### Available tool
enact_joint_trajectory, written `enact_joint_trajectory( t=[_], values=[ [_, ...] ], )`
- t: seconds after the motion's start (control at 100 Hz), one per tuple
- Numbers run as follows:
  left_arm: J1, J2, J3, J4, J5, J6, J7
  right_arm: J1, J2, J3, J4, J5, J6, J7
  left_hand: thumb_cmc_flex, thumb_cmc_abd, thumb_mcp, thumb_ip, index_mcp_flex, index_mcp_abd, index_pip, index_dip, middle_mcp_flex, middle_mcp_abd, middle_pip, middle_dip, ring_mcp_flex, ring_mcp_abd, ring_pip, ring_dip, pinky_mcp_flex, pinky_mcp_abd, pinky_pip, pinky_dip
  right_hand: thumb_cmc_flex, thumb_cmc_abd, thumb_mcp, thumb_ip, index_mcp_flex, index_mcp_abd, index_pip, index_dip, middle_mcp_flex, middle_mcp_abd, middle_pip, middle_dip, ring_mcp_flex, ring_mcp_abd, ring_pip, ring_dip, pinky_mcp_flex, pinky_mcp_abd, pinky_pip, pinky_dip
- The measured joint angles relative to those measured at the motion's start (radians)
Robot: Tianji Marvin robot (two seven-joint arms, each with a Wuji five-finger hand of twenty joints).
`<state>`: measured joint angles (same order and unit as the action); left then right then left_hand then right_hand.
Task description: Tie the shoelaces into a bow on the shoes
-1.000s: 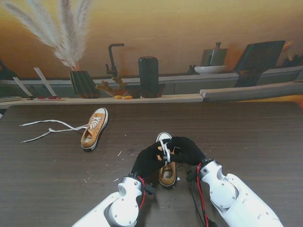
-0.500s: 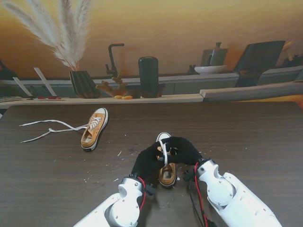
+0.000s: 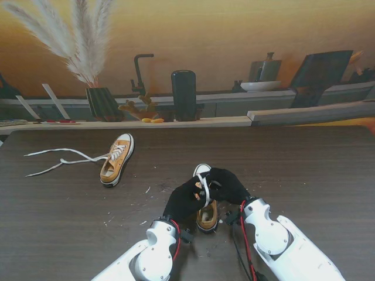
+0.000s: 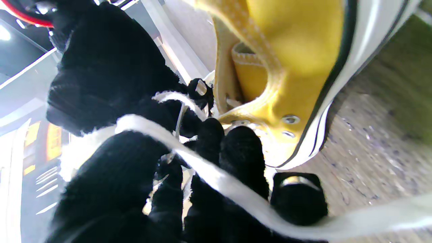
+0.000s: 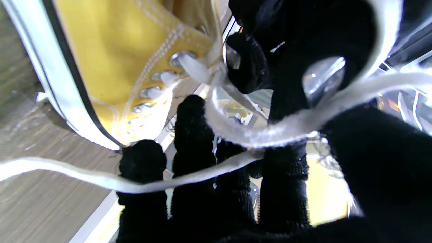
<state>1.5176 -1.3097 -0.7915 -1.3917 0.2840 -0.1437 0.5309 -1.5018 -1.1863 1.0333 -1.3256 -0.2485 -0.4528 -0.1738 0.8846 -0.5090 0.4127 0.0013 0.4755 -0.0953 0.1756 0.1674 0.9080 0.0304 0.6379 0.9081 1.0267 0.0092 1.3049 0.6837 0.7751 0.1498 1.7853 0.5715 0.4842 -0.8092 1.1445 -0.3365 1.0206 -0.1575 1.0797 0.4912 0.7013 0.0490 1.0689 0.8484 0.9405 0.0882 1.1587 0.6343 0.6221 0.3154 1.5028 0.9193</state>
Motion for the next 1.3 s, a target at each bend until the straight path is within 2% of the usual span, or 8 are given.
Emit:
enact_joint_trajectory(
  t=[0.19, 0.32, 0.39, 0.53, 0.59, 0.85, 0.93, 1.3],
  values=[
    [0.015, 0.006, -0.016, -0.02, -0.014, -0.008, -0.028, -0.017, 0.001, 0.016, -0.022, 0.012, 0.014, 0.008, -0.003, 0.003, 0.0, 0.0, 0.013, 0.0, 0.027, 0.001, -0.061, 0.0, -0.02, -0.014, -0.115, 0.063, -0.113, 0.016, -0.165, 0.061, -0.139, 0.071, 0.0, 0.028, 0.042, 0.021, -0.023, 0.036, 0.011, 0.107, -0.036, 0.0, 0.0, -0.023, -0.025, 0.0, 0.001, 0.0, -0.032, 0.0, 0.0, 0.001],
    [0.029, 0.008, -0.027, -0.028, -0.049, -0.027, -0.031, -0.029, 0.0, 0.031, -0.035, 0.0, 0.02, -0.004, -0.023, 0.12, -0.028, 0.001, 0.034, 0.0, 0.077, 0.014, -0.061, 0.015, -0.02, -0.031, -0.122, 0.098, -0.145, 0.027, -0.208, 0.102, -0.195, 0.128, 0.0, 0.04, 0.072, 0.032, -0.05, 0.075, 0.024, 0.145, -0.052, 0.0, -0.001, -0.036, -0.025, 0.0, 0.001, 0.0, -0.039, 0.0, 0.0, 0.002],
    [0.037, 0.008, -0.033, -0.035, -0.092, -0.029, -0.042, -0.033, -0.001, 0.037, -0.037, -0.025, 0.021, -0.029, -0.022, 0.181, -0.076, 0.024, 0.035, 0.0, 0.082, 0.014, -0.071, 0.029, -0.023, -0.054, -0.133, 0.115, -0.146, 0.029, -0.212, 0.116, -0.206, 0.148, 0.0, 0.037, 0.084, 0.041, -0.054, 0.082, 0.024, 0.147, -0.052, 0.0, -0.001, -0.047, -0.025, 0.0, 0.001, 0.0, -0.039, 0.0, 0.001, 0.002],
    [0.041, 0.007, -0.039, -0.039, -0.109, -0.028, -0.05, -0.044, 0.001, 0.054, -0.047, -0.04, 0.018, -0.026, 0.036, 0.212, -0.096, 0.028, 0.036, 0.0, 0.084, 0.015, -0.071, 0.038, -0.023, -0.05, -0.133, 0.124, -0.146, 0.031, -0.212, 0.118, -0.21, 0.159, 0.0, 0.023, 0.095, 0.041, -0.054, 0.082, 0.024, 0.147, -0.052, 0.0, -0.001, -0.057, -0.025, 0.001, 0.001, 0.0, -0.039, 0.0, 0.001, 0.002],
    [0.041, 0.005, -0.039, -0.038, -0.12, -0.028, -0.049, -0.047, 0.005, 0.06, -0.054, -0.04, 0.014, -0.004, 0.058, 0.212, -0.11, 0.028, 0.047, -0.001, 0.104, 0.027, -0.07, 0.038, -0.035, -0.031, -0.133, 0.126, -0.146, 0.032, -0.225, 0.119, -0.218, 0.16, 0.0, 0.023, 0.095, 0.07, -0.054, 0.082, 0.024, 0.147, -0.052, 0.0, -0.001, -0.058, -0.025, 0.001, 0.001, 0.0, -0.039, 0.0, 0.001, 0.002],
    [0.034, -0.001, -0.038, -0.031, -0.18, -0.064, -0.058, -0.048, 0.025, 0.062, -0.069, -0.012, -0.002, 0.09, 0.152, 0.236, -0.168, 0.03, 0.073, -0.038, 0.179, 0.067, -0.065, 0.039, -0.098, 0.025, -0.156, 0.128, -0.147, 0.039, -0.239, 0.121, -0.23, 0.173, 0.0, 0.01, 0.106, 0.07, -0.054, 0.087, 0.037, 0.147, -0.052, 0.0, -0.002, -0.061, -0.025, 0.001, 0.0, 0.0, -0.039, 0.0, 0.001, 0.002],
    [0.034, -0.002, -0.038, -0.028, -0.188, -0.08, -0.062, -0.048, 0.033, 0.065, -0.079, 0.033, 0.005, 0.142, 0.172, 0.222, -0.184, 0.015, 0.097, -0.038, 0.206, 0.082, -0.058, 0.039, -0.123, 0.042, -0.167, 0.128, -0.147, 0.039, -0.24, 0.121, -0.232, 0.175, 0.0, 0.01, 0.106, 0.07, -0.054, 0.12, 0.06, 0.161, -0.052, 0.0, -0.002, -0.07, -0.025, 0.001, -0.001, 0.0, -0.039, 0.0, 0.001, 0.002],
    [0.035, 0.002, -0.046, -0.026, -0.246, -0.112, -0.095, -0.036, 0.053, 0.054, -0.088, 0.046, 0.023, 0.184, 0.244, 0.194, -0.242, 0.007, 0.147, -0.035, 0.291, 0.133, -0.025, 0.038, -0.211, 0.115, -0.17, 0.112, -0.147, 0.043, -0.26, 0.121, -0.244, 0.187, 0.0, 0.01, 0.106, 0.07, -0.04, 0.108, 0.059, 0.161, -0.04, 0.0, -0.004, -0.071, -0.025, 0.011, -0.01, 0.0, -0.039, 0.0, 0.001, 0.002]
  ],
)
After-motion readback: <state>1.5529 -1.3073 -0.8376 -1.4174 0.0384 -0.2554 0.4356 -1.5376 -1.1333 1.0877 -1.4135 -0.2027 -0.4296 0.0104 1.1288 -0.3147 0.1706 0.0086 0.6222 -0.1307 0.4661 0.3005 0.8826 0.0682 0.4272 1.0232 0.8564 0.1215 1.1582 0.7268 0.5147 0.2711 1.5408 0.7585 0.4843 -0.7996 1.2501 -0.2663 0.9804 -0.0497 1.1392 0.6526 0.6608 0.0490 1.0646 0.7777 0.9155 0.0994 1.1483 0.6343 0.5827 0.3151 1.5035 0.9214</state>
